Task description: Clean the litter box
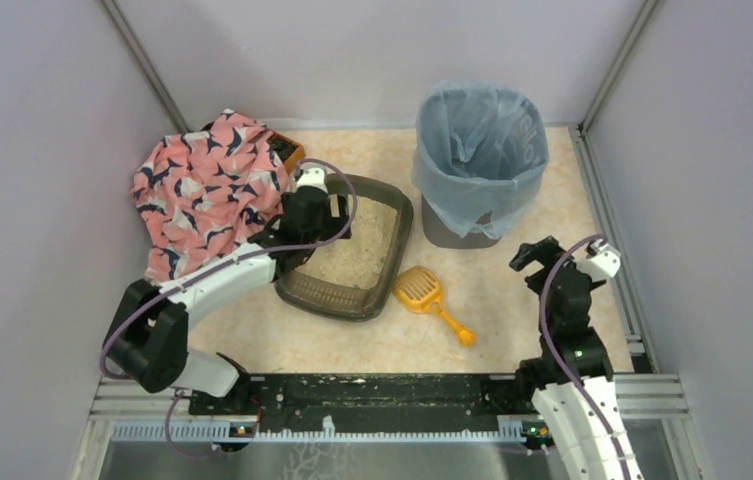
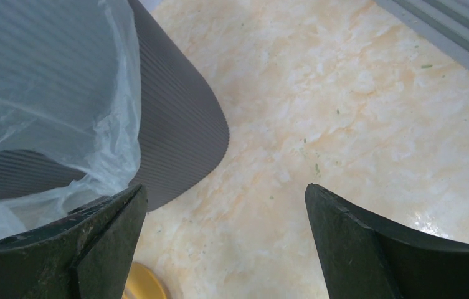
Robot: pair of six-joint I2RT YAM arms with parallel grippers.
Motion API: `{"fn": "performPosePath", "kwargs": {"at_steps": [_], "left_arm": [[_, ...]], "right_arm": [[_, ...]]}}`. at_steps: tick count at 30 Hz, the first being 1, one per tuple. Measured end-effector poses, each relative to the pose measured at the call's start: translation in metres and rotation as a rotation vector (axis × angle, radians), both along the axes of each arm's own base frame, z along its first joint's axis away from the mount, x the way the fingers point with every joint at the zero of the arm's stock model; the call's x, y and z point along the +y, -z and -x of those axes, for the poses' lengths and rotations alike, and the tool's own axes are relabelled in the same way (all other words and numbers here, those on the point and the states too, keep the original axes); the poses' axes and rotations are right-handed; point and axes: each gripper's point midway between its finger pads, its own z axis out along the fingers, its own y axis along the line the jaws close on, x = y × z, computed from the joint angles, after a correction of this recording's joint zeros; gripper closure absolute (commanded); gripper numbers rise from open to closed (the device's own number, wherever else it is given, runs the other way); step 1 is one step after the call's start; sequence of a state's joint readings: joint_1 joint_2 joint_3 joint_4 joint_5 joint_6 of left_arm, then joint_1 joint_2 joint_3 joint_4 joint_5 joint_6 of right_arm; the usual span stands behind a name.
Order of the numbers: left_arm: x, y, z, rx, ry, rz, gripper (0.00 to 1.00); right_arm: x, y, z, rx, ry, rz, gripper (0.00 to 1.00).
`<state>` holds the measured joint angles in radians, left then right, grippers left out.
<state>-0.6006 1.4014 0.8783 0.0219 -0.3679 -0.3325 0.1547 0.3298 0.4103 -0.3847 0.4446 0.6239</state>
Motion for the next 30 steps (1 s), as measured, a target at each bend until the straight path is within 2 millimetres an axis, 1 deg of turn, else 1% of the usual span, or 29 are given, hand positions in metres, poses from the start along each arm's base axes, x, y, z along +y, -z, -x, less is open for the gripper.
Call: {"fn": "performPosePath", "kwargs": {"at_steps": [2, 3, 4, 5, 7, 8, 10, 12, 13, 16, 18, 20, 24, 27, 30], "left_arm": [[0.001, 0.014, 0.005, 0.038, -0.019, -0.063, 0.02], [0.002, 0.021, 0.01, 0.059, -0.026, -0.1, 0.04], [0.003, 0.025, 0.015, 0.076, -0.032, -0.122, 0.07], [0.004, 0.027, 0.019, 0.09, -0.044, -0.138, 0.11], [0.006, 0.027, 0.025, 0.107, -0.063, -0.145, 0.14], [0.008, 0.026, 0.028, 0.112, -0.078, -0.14, 0.15], [0.013, 0.018, 0.033, 0.111, -0.102, -0.115, 0.12], [0.015, 0.005, 0.036, 0.083, -0.111, -0.071, 0.07], [0.017, -0.001, 0.039, 0.066, -0.113, -0.047, 0.02], [0.023, -0.016, 0.049, 0.012, -0.119, 0.03, 0.01], [0.025, -0.018, 0.053, -0.004, -0.131, 0.071, 0.01], [0.024, -0.014, 0.054, 0.006, -0.135, 0.082, 0.01], [0.015, 0.008, 0.053, 0.073, -0.126, 0.074, 0.01], [0.01, 0.018, 0.05, 0.107, -0.12, 0.058, 0.01], [0.004, 0.018, 0.041, 0.112, -0.12, 0.045, 0.01]], "right_arm": [[0.004, -0.004, 0.005, 0.0, -0.02, -0.016, 0.02], [0.005, -0.007, 0.008, -0.006, -0.029, -0.024, 0.02], [0.006, -0.009, 0.011, -0.011, -0.038, -0.029, 0.02], [0.008, -0.014, 0.015, -0.022, -0.048, -0.035, 0.02], [0.011, -0.02, 0.019, -0.034, -0.069, -0.05, 0.02], [0.015, -0.024, 0.021, -0.035, -0.088, -0.061, 0.02], [0.021, -0.029, 0.023, -0.03, -0.118, -0.077, 0.02], [0.027, -0.031, 0.024, -0.019, -0.148, -0.092, 0.02], [0.029, -0.031, 0.025, -0.012, -0.161, -0.098, 0.02], [0.034, -0.032, 0.029, 0.005, -0.19, -0.109, 0.02], [0.037, -0.036, 0.033, 0.008, -0.207, -0.107, 0.02], [0.039, -0.042, 0.035, 0.003, -0.225, -0.101, 0.02], [0.044, -0.05, 0.035, -0.009, -0.261, -0.096, 0.02], [0.048, -0.047, 0.033, 0.007, -0.281, -0.098, 0.02], [0.05, -0.043, 0.028, 0.03, -0.294, -0.094, 0.02]]}}
